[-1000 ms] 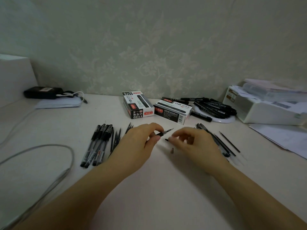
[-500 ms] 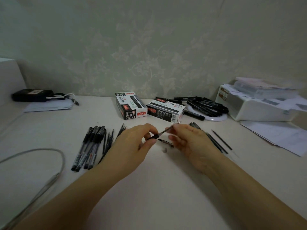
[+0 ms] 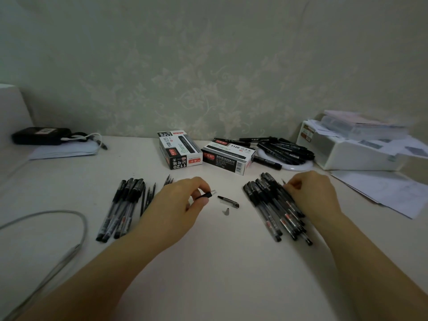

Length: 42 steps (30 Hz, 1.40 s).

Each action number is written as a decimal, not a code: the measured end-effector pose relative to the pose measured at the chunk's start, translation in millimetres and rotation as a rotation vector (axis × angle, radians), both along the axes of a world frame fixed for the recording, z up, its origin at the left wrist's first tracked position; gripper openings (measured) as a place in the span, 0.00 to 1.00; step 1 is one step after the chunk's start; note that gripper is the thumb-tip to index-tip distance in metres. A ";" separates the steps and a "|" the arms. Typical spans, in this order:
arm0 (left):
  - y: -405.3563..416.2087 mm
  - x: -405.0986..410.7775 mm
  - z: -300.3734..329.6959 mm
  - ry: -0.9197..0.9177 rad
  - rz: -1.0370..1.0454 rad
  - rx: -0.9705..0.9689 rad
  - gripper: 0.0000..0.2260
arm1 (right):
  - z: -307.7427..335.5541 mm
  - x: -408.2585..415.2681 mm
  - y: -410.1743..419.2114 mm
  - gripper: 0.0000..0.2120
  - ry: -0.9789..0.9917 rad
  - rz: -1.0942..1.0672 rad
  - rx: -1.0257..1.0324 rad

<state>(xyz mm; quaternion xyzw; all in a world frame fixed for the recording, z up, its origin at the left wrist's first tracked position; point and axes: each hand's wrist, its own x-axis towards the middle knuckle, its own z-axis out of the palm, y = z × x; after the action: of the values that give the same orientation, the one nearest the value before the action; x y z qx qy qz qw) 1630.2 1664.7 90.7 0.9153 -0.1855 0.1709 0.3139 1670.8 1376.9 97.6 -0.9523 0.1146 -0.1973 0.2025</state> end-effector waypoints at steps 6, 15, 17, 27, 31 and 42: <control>1.7 3.9 -1.4 -0.003 0.075 -0.035 0.05 | -1.8 0.6 -0.1 0.07 0.058 -0.010 -0.049; 37.0 10.3 4.3 0.110 0.494 0.092 0.09 | 7.9 -10.0 21.9 0.07 -0.176 0.123 -0.011; 35.2 9.5 1.7 0.148 0.492 0.159 0.10 | 10.0 -15.9 37.3 0.07 -0.247 0.214 0.010; 32.0 7.6 0.9 0.171 0.512 0.237 0.12 | -1.1 -32.5 82.7 0.06 -0.164 0.485 0.011; 21.1 4.8 10.9 0.121 0.404 0.083 0.11 | 1.6 -36.2 89.1 0.05 -0.116 0.509 0.340; -9.8 -2.0 7.6 0.219 -0.093 -0.378 0.08 | 10.6 -42.2 102.1 0.09 0.186 0.570 1.136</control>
<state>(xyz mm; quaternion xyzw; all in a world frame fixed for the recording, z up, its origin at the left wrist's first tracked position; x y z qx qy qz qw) 1628.2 1654.9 98.3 0.8438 -0.1570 0.0876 0.5056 1628.6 1479.0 108.3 -0.7030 -0.0390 0.0393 0.7090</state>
